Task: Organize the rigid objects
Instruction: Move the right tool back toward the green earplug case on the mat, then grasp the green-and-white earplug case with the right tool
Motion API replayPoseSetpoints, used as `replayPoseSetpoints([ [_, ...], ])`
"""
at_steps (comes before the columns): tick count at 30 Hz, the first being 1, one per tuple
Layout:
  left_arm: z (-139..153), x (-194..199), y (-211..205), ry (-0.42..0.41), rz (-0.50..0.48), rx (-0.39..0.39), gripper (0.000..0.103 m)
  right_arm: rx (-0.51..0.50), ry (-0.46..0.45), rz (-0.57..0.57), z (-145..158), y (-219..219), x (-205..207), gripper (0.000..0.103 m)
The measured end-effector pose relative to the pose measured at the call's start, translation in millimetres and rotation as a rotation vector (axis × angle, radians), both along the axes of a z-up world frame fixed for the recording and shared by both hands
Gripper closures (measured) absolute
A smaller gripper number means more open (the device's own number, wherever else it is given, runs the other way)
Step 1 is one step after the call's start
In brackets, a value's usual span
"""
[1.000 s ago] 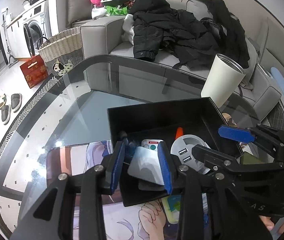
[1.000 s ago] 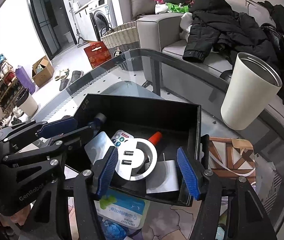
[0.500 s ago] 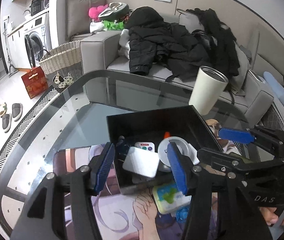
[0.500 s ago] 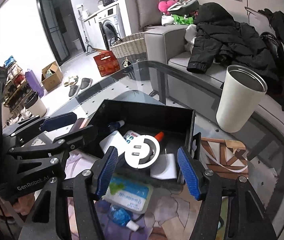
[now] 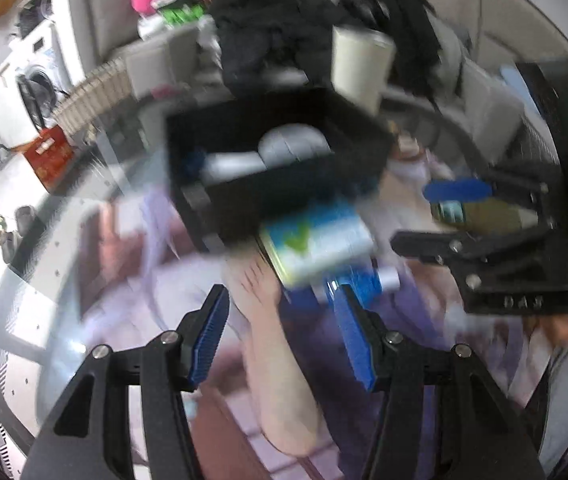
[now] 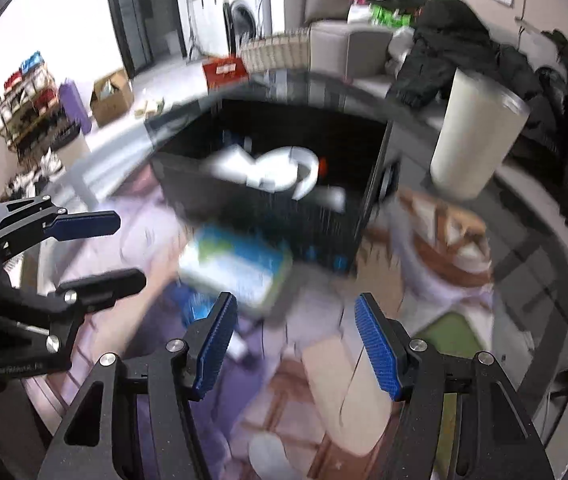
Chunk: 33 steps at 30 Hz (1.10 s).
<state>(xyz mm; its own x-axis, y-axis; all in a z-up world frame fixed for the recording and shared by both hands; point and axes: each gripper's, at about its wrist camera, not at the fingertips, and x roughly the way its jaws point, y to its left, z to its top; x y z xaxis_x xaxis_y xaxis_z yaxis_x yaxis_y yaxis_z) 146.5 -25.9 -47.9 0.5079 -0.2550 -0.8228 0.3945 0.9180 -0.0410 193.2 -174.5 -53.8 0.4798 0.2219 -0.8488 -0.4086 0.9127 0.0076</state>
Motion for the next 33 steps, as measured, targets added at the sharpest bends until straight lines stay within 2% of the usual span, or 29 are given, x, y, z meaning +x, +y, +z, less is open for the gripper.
replayPoseSetpoints([
  [4,-19,-2,-8,0.060,-0.021,0.030,0.048,-0.032,0.028,0.013,-19,0,-5,0.045],
  [11,-17,1,-3,0.045,0.011,0.023,0.048,-0.020,0.038,0.042,-23,12,-6,0.048],
  [23,-16,-5,9,0.039,0.012,0.008,0.048,0.023,0.075,0.100,-23,37,-8,0.049],
  [29,-14,-4,6,0.036,0.007,0.002,0.048,0.016,0.073,0.066,-22,28,-5,0.050],
  [33,-13,-4,1,0.031,-0.003,0.004,0.048,0.006,0.099,0.076,-32,27,-7,0.052],
])
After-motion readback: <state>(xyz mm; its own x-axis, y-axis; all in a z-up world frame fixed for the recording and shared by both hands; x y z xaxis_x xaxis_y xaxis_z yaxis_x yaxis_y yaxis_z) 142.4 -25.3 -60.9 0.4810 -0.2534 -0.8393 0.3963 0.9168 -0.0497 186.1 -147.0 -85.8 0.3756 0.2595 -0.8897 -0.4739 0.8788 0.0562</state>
